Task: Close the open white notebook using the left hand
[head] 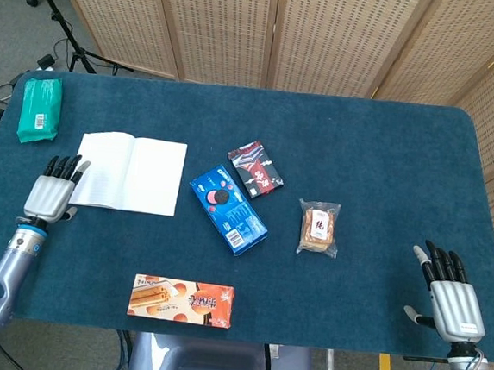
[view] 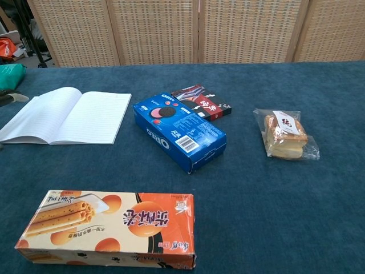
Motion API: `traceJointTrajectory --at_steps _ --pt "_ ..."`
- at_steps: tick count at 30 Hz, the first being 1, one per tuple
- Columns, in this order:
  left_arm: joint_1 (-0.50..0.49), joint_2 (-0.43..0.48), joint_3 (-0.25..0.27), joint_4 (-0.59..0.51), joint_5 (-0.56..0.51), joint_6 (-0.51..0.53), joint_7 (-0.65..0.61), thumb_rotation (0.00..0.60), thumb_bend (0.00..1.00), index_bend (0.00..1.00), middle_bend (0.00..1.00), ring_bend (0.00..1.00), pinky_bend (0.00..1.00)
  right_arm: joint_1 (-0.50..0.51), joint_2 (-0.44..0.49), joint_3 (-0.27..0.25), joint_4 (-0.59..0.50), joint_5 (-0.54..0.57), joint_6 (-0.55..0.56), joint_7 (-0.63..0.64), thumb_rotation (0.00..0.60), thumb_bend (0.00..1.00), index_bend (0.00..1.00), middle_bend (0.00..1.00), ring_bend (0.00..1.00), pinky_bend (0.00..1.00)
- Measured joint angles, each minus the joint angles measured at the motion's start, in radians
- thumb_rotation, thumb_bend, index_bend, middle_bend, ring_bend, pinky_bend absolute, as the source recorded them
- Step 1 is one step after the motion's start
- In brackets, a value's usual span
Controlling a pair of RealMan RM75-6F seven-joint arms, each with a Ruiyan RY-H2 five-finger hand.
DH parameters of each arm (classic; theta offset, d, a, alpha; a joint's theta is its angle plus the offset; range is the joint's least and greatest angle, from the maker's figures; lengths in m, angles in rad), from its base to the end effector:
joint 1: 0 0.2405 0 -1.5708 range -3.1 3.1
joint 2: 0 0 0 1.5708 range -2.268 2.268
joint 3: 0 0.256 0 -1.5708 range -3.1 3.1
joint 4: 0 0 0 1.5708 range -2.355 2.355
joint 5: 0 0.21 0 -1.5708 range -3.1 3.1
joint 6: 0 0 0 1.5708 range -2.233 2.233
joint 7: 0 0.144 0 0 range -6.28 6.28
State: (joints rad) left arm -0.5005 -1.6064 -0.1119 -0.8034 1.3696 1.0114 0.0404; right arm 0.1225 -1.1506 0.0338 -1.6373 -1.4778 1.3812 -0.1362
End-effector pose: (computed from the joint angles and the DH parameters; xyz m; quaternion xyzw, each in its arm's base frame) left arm -0.3416 0.3464 0.0491 -0.7017 -0.3181 -0.2546 0.5844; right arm -0.3056 -0.1875 0.1315 0.6367 -0.3900 0.3383 0.5728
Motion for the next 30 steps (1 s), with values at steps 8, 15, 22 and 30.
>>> traceJointTrajectory --at_steps 8,15,22,30 --pt "-0.014 -0.018 0.001 0.027 -0.001 -0.01 0.005 0.6 0.22 0.0 0.0 0.0 0.0 -0.001 0.003 0.001 -0.001 0.0 0.004 0.008 0.6 0.1 0.05 0.0 0.0 0.0" --pt "-0.02 -0.033 0.005 0.055 -0.002 -0.015 0.001 0.6 0.22 0.0 0.0 0.0 0.0 -0.001 0.003 0.0 -0.002 -0.003 0.004 0.007 0.6 0.1 0.05 0.0 0.0 0.0" --pt "-0.023 -0.047 0.009 0.08 -0.004 -0.022 0.002 0.6 0.25 0.0 0.0 0.0 0.0 -0.001 0.003 0.0 -0.003 -0.003 0.004 0.008 0.6 0.1 0.05 0.0 0.0 0.0" --pt "-0.024 -0.055 0.017 0.085 0.008 -0.003 0.005 0.6 0.39 0.0 0.0 0.0 0.0 0.0 0.003 -0.001 -0.003 -0.001 0.001 0.008 0.6 0.1 0.05 0.0 0.0 0.0"
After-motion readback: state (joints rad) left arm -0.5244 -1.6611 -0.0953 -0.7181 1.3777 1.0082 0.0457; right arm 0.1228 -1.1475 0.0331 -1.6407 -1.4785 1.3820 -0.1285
